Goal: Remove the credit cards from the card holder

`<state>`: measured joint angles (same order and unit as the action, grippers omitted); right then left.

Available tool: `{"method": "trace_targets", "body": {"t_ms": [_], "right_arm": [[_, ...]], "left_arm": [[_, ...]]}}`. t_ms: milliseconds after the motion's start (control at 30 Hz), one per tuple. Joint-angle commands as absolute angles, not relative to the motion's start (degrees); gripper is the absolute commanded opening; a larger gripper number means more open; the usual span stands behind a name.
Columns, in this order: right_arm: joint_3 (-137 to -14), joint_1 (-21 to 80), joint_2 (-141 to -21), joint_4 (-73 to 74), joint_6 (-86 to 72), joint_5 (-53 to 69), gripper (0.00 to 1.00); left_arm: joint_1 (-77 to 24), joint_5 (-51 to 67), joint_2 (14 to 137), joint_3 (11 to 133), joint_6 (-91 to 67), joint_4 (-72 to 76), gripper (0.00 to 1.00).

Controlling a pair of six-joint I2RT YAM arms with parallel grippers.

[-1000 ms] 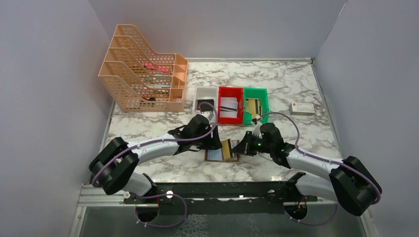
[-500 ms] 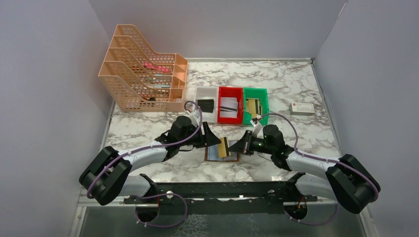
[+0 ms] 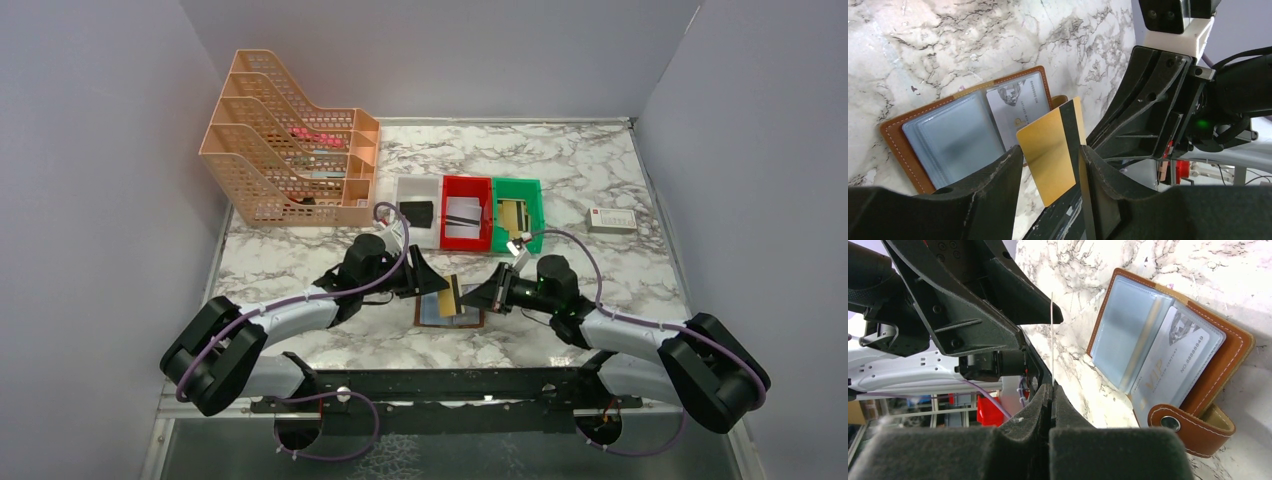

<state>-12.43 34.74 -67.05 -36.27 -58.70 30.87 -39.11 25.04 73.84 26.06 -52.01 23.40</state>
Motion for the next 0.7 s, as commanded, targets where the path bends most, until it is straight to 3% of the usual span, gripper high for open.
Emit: {"method": "trace_targets", "body": {"t_ms": [0, 367, 667], "right_arm": [[-11.7, 34.1, -66.2, -40.4, -60.1, 32.8, 0.02], [-12.1, 32.9, -65.9, -41.8, -61.0, 34.0, 0.03], [-12.4, 32.7, -66.6, -42.9, -61.1, 35.2, 0.05]], "left_arm": [[-39.0, 28.4, 74.2, 25.5, -53.2, 28.1, 0.46], [-39.0, 29.7, 73.0, 24.7, -54.1, 31.3, 0.41], [-38.9, 32.7, 71.9, 26.2, -52.7, 31.9, 0.08]]}}
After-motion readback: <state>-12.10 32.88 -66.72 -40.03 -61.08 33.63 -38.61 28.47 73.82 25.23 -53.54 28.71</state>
